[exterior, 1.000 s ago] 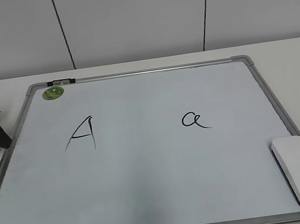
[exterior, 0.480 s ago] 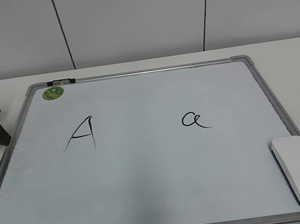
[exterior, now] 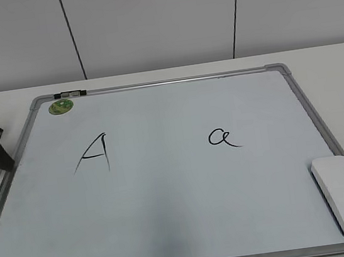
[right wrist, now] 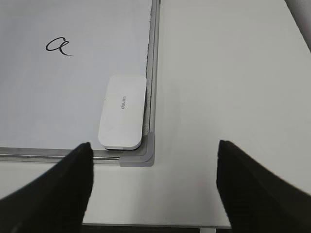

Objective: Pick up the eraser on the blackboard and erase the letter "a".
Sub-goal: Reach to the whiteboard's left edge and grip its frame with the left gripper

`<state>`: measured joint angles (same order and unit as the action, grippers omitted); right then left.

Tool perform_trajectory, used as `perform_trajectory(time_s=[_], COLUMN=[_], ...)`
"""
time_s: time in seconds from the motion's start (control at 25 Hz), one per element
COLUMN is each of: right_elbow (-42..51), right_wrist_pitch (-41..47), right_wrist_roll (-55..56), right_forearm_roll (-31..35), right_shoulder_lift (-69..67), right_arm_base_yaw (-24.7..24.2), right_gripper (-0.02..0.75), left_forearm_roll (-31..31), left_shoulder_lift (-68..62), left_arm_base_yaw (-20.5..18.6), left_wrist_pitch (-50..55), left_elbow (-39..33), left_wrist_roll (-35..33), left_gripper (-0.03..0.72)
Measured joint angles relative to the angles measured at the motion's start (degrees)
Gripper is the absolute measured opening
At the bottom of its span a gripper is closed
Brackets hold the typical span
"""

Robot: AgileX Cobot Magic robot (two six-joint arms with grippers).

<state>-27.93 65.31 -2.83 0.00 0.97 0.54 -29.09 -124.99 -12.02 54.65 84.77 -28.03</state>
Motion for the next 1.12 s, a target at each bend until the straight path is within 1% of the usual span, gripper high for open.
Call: perform_trajectory(time_s=[0.16, 1.12], right_elbow=[0.00, 0.00], right_wrist_pitch=[0.00, 0.00], right_wrist_roll=[0.00, 0.00], right_forearm_roll=[0.00, 0.00], right_shoulder_lift=[0.00, 0.00], right_arm_base_yaw=[0.00, 0.00], right_gripper=[0.587, 0.587], left_forearm_roll=[0.00, -1.11], left_shoulder_lift=[0.00, 0.00], left_arm_base_yaw=[0.00, 0.00], left_wrist_pitch=[0.00, 1.76], left_elbow=[0.00, 0.00], left_wrist_roll=[-0.10, -0.22], left_gripper=[0.267, 0.263])
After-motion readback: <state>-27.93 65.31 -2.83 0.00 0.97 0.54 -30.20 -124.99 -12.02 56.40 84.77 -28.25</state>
